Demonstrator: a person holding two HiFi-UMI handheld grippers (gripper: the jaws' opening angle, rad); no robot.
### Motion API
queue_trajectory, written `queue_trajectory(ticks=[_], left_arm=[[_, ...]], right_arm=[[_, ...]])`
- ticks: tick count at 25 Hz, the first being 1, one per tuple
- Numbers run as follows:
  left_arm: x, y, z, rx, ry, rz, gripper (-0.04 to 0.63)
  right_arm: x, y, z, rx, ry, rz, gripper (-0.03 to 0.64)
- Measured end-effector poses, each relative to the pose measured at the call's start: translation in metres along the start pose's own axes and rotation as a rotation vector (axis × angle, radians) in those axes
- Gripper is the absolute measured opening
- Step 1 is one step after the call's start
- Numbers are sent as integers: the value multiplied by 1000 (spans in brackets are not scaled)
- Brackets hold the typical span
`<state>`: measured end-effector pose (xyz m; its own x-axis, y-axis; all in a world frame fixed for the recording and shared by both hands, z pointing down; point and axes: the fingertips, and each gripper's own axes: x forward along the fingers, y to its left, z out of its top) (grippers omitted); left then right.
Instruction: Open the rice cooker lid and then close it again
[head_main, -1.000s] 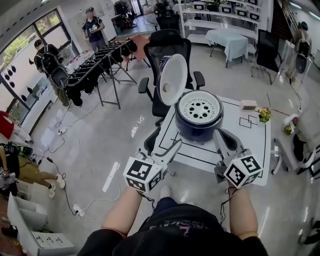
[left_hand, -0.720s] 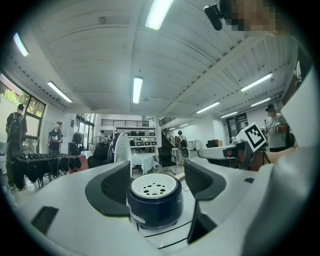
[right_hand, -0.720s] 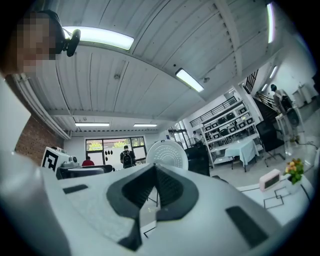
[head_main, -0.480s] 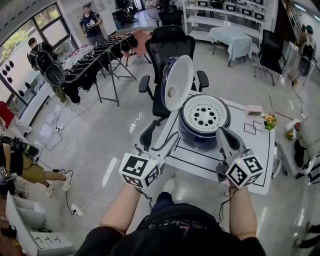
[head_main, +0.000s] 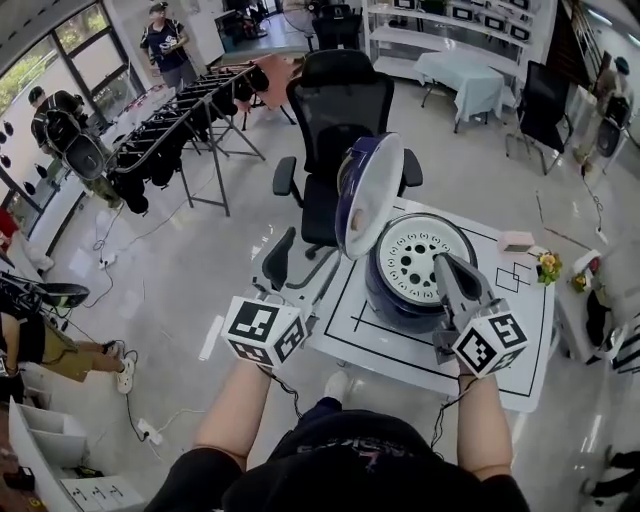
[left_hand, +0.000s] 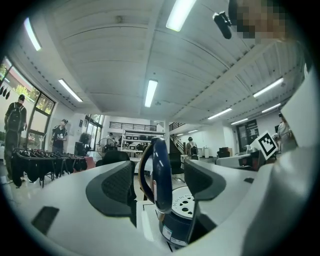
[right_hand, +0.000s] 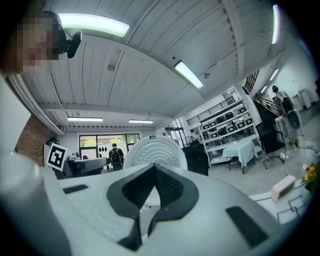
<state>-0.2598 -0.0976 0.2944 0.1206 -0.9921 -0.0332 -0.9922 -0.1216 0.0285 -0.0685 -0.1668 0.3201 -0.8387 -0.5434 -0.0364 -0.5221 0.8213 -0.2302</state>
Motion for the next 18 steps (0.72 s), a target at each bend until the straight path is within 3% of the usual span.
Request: queue_trajectory(ticks=[7, 18], left_arm=[[46, 56, -7, -46, 9, -10, 311], [118, 72, -29, -45, 70, -160, 310]], right_arm=[[40, -18, 0, -6, 2, -58, 2], [57, -42, 2, -13, -19, -208, 2]])
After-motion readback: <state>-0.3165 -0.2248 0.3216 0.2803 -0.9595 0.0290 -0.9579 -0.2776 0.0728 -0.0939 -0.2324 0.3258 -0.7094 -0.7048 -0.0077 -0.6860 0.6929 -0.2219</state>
